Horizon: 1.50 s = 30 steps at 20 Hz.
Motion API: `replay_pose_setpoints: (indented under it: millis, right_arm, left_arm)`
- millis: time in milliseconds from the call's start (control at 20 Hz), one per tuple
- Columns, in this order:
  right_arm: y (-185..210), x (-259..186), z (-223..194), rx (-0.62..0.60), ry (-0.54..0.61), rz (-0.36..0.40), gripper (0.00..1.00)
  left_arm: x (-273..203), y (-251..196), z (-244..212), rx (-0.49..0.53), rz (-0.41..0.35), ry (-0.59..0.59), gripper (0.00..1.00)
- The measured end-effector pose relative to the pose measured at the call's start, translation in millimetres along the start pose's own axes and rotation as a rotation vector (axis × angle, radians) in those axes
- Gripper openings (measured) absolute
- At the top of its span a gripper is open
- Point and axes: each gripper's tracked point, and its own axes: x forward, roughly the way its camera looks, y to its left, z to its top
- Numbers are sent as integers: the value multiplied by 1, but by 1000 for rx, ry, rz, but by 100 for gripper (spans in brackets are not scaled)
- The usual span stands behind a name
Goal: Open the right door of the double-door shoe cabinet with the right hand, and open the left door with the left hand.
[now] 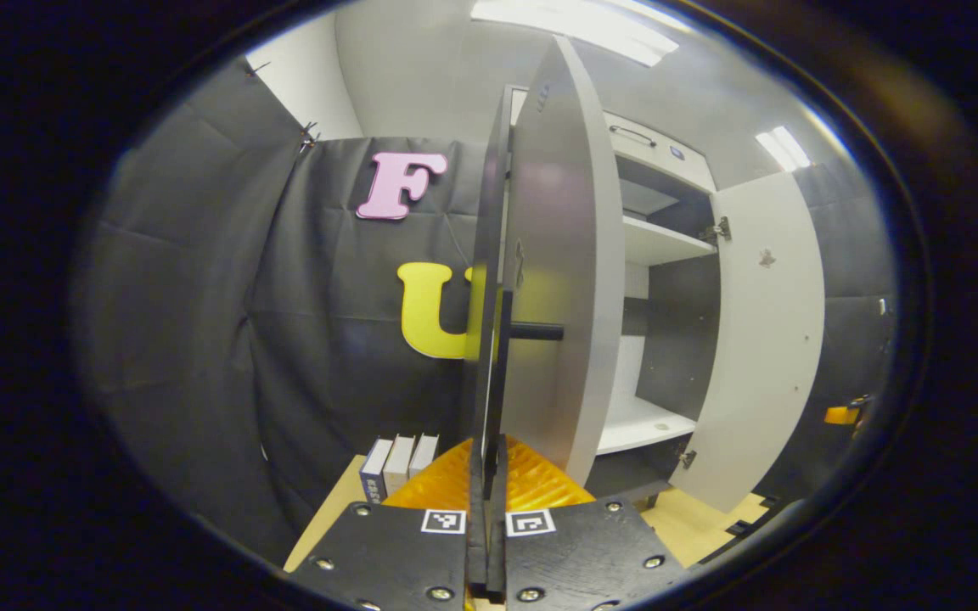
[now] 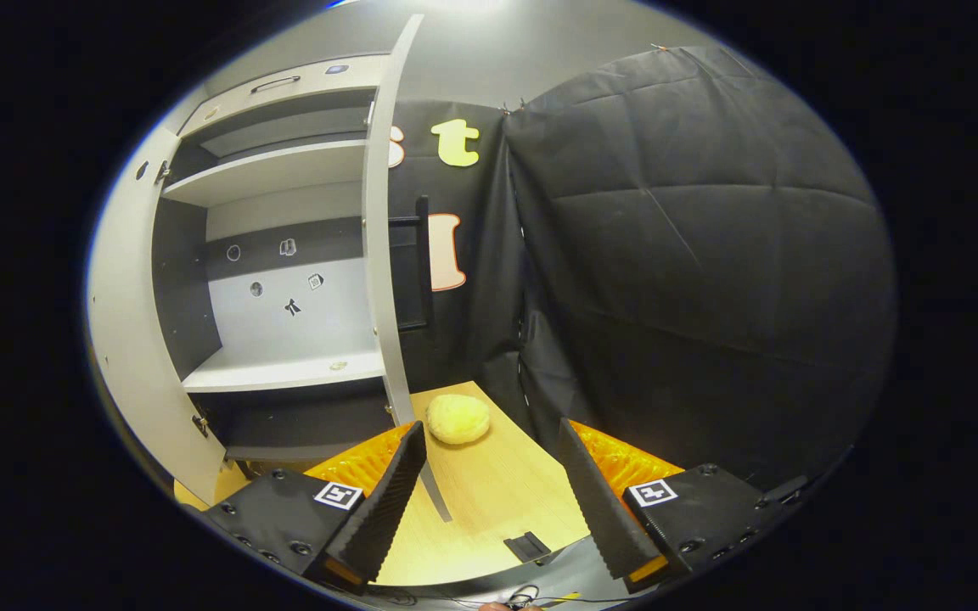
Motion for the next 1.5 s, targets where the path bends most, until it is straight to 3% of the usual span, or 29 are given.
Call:
replay_pose_setpoints:
  millis: [100,150,300,350,450,550,600,700,800,1150,1500]
  right_arm:
    - [5,-1,-1,5,12,28,98]
    - [12,-1,5,21,11,52,93]
    - [29,5,27,35,-25,99,93]
    - [32,2,35,25,-42,108,98]
    - [43,-1,44,2,-62,148,98]
    - [55,-3,48,-1,-53,205,93]
    - [58,-4,53,3,-56,223,98]
    - [65,-5,66,20,-78,252,93]
    - [74,-5,73,32,-104,274,98]
    - [91,4,83,-3,-129,334,98]
    - [98,22,95,-41,-154,382,98]
  left_arm:
    - [-10,0,-6,-12,-3,18,2]
    - [-16,3,-7,-9,13,24,2]
    - [-34,1,-3,16,61,36,0]
    - [-40,-3,2,24,66,30,2]
    - [-47,-22,-2,50,34,75,2]
    - [-57,-29,0,97,59,88,2]
    - [-57,-37,3,116,57,75,2]
    - [-62,-53,3,172,66,72,14]
    - [-61,-66,7,211,76,49,13]
    - [-58,-119,-5,202,-6,-8,99]
    - [-41,-141,4,115,11,-31,99]
